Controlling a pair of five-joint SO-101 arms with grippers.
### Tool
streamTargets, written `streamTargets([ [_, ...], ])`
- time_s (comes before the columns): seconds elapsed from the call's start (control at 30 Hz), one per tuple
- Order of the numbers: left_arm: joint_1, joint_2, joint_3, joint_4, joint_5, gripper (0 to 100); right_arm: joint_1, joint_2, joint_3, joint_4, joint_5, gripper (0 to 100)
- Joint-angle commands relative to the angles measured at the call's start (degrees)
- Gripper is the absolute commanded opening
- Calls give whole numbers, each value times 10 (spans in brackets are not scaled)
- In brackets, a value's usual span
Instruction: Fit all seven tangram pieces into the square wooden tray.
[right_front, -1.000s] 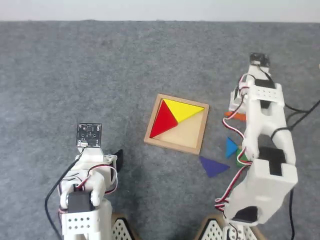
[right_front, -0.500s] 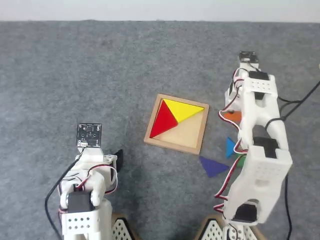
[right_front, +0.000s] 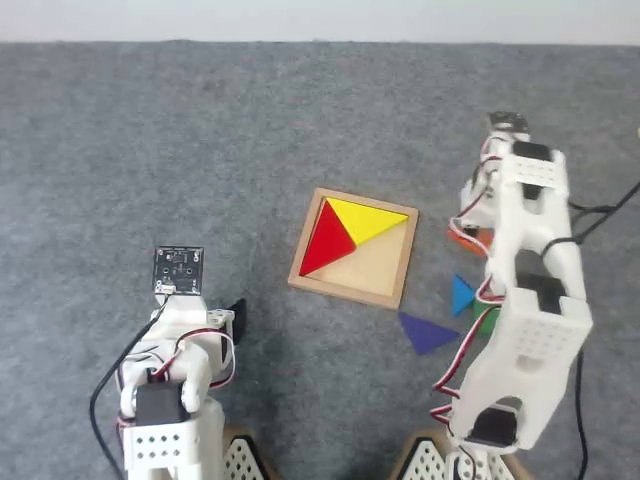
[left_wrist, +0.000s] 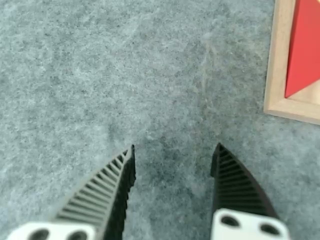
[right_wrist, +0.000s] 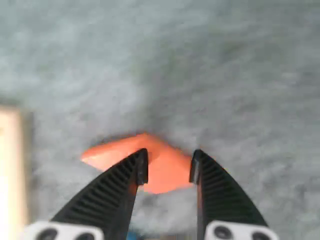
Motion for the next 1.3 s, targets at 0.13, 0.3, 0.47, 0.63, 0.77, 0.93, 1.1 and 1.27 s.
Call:
streamTargets([
  [0.13, -3, -6, -7, -12, 6, 240, 28, 102, -148, 87, -25, 191],
  [0.3, -3, -6, -7, -12, 6, 240, 22, 119, -181, 108, -14, 195],
  [0.47, -3, -6, -7, -12, 6, 240, 15, 81, -173, 109, -17, 197],
  [0.63, -3, -6, -7, -12, 6, 240, 12, -1, -120, 106, -13, 197],
  [0.77, -3, -6, -7, -12, 6, 240, -21, -112, 0, 64, -16, 197],
  [0.93, -3, -6, -7, -12, 6, 240, -58, -264, 195, -64, -29, 196],
  [1.1, -3, -6, -7, -12, 6, 240, -69, -270, 258, -80, -24, 195],
  [1.27, -3, -6, -7, -12, 6, 240, -63, -192, 217, -75, -24, 195],
])
